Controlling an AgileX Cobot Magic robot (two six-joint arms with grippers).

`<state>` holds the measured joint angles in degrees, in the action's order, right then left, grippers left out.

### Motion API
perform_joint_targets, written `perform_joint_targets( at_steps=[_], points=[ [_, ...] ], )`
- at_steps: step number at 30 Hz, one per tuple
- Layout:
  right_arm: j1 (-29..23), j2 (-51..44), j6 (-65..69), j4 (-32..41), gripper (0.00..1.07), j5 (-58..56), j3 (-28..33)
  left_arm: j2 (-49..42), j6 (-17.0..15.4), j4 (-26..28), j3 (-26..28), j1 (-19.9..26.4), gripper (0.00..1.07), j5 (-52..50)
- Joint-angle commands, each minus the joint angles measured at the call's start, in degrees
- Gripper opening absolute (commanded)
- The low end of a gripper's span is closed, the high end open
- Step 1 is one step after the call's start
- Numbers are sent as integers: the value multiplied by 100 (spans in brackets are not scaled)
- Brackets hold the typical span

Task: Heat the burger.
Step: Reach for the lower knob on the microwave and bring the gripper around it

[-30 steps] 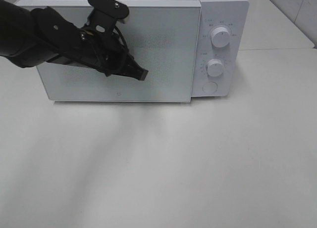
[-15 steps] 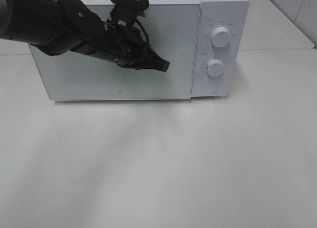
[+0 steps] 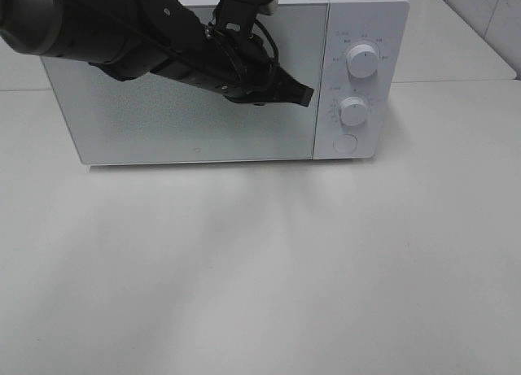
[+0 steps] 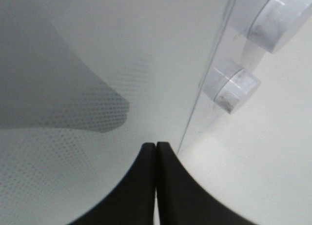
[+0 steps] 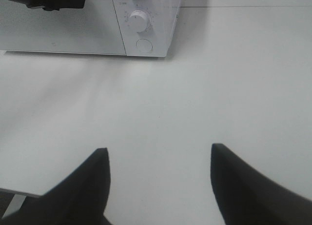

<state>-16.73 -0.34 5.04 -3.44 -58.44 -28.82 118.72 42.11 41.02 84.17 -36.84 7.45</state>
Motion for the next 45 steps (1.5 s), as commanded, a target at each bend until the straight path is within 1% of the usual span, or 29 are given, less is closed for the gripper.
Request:
perform_joint_targets(
  at_steps=[1,3,7,8,12,14,15,16,18,19,20,22,23,24,25,26,27,28,29,30,31,33,34,35,36,37,38,44,45],
  points=[
    [23,-143,-63,-6,57,92,6,34,464,-590,235,241,0,-625],
    [23,-143,-63,-6,57,92,6,34,464,-859,235,235,0,92],
    [23,-143,-63,-6,57,92,6,11,464,-1123,235,235,0,670],
    [23,-143,-63,-6,57,92,6,-46,441,-1266,235,235,0,1083],
    [23,-143,-63,-6,57,92,6,-201,361,-1312,235,235,0,1564],
    [23,-143,-63,-6,57,92,6,-407,183,-1312,235,235,0,2000],
    [23,-143,-63,-6,57,92,6,-407,183,-1312,235,235,0,2000],
    [23,-143,-63,-6,57,92,6,-573,23,-1312,235,235,0,2303],
    [23,-143,-63,-6,57,92,6,-665,-69,-1318,235,235,0,2458],
    [23,-143,-63,-6,57,92,6,-825,-223,-1381,235,235,0,2750],
    [23,-143,-63,-6,57,92,6,-825,-223,-1381,235,235,0,2750],
    [23,-143,-63,-6,57,92,6,-1077,-544,-1644,235,235,0,3174],
    [23,-143,-63,-6,57,92,6,-1077,-544,-1644,235,235,0,3174],
    [23,-143,-63,-6,57,92,6,-1261,-940,-1822,235,235,0,3415],
    [23,-143,-63,-6,57,92,6,-1261,-940,-1822,235,235,0,3415],
    [23,-143,-63,-6,57,92,6,-1438,-1404,-2063,235,241,0,3633],
    [23,-143,-63,-6,57,92,6,-1530,-1673,-2223,235,264,0,3747],
    [23,-143,-63,-6,57,92,6,-1530,-1673,-2223,235,264,0,3747],
    [23,-143,-63,-6,57,92,6,-1719,-2131,-2510,235,281,0,3948],
    [23,-143,-63,-6,57,92,6,-1816,-2361,-2750,235,281,0,4074],
    [23,-143,-63,-6,57,92,6,-1816,-2361,-2750,235,281,0,4074],
    [23,-143,-63,-6,57,92,6,-2177,-3203,-3644,235,281,0,4595],
    [23,-143,-63,-6,57,92,6,-2177,-3203,-3644,235,281,0,4595],
    [23,-143,-63,-6,57,92,6,-2269,-3421,-3827,235,281,0,4721],
    [23,-143,-63,-6,57,92,6,-2269,-3421,-3827,235,281,0,4721],
    [23,-143,-63,-6,57,92,6,-2406,-3741,-4102,235,281,0,4933],
    [23,-143,-63,-6,57,92,6,-2532,-3942,-4412,218,292,0,5088],
    [23,-143,-57,-6,57,92,6,-2785,-4097,-4395,166,625,0,5363],
    [23,-143,-57,-6,57,92,6,-2899,-4148,-4354,86,877,0,5495]
  ],
)
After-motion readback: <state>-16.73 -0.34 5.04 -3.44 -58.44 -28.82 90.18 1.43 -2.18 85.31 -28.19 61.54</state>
